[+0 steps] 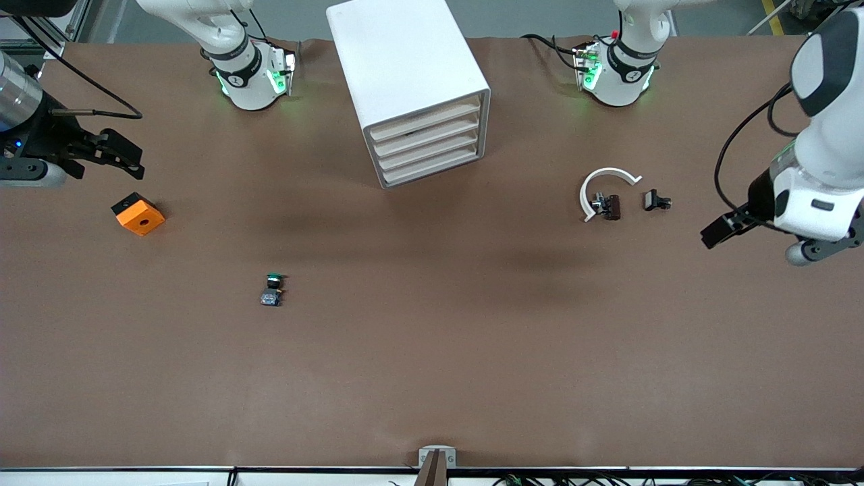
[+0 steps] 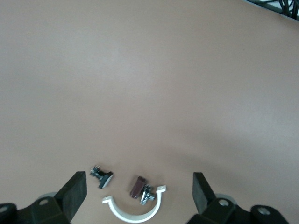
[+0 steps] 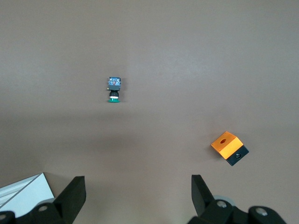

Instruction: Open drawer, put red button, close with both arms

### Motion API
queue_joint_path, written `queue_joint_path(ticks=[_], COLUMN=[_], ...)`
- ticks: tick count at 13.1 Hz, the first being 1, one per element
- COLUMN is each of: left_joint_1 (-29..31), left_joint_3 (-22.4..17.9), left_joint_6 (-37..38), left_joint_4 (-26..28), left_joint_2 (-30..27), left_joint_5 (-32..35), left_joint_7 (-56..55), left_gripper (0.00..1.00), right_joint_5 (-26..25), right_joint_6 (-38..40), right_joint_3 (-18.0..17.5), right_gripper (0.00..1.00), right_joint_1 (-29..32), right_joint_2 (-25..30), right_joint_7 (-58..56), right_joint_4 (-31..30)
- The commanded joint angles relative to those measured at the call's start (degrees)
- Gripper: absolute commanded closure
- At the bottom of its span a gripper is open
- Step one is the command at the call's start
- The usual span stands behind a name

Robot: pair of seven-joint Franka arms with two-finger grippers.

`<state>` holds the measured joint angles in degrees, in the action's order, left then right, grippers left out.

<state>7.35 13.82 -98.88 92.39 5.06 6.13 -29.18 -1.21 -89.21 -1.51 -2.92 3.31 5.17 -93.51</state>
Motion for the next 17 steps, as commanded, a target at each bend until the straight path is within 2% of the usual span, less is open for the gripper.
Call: queue_joint_path(ticks=[1,4,8,10,17], left_joint_1=[-3.5,-5.0,-4.8,-4.8,-5.0], left_joint_3=[-5.9,-10.1,-12.1,-12.5,-10.9], left_joint_6=[3.4,7.6,11.9,12.0,10.5], left_joint_4=[1.0,1.0,1.0,1.3,1.7], left_joint_2=[-3.9,-6.5,-9.8,-10.9,-11.2], left_joint_5=[-1.4,-3.7,-4.1,-4.2,-4.2], left_joint_7=[8.3,17.6,19.9,23.8,24.0], left_gripper=[0.0,0.0,0.0,0.0,0.0], right_joint_5=[-1.2,-1.2,-1.3,-1.2,-1.2], right_joint_6=[0.3,0.2,0.2,0.3,0.2], right_joint_3=[0.0,0.0,0.0,0.0,0.0], right_gripper=[0.0,0.0,0.0,0.0,0.0], right_joint_1=[-0.4,-0.4,-0.4,-0.5,-0.6], right_joint_2=[-0.4,-0.4,-0.6,-0.8,-1.0], right_joint_7=[-0.3,-0.3,-0.3,-0.3,-0.3], right_joint_4=[1.1,1.1,1.3,1.5,1.8])
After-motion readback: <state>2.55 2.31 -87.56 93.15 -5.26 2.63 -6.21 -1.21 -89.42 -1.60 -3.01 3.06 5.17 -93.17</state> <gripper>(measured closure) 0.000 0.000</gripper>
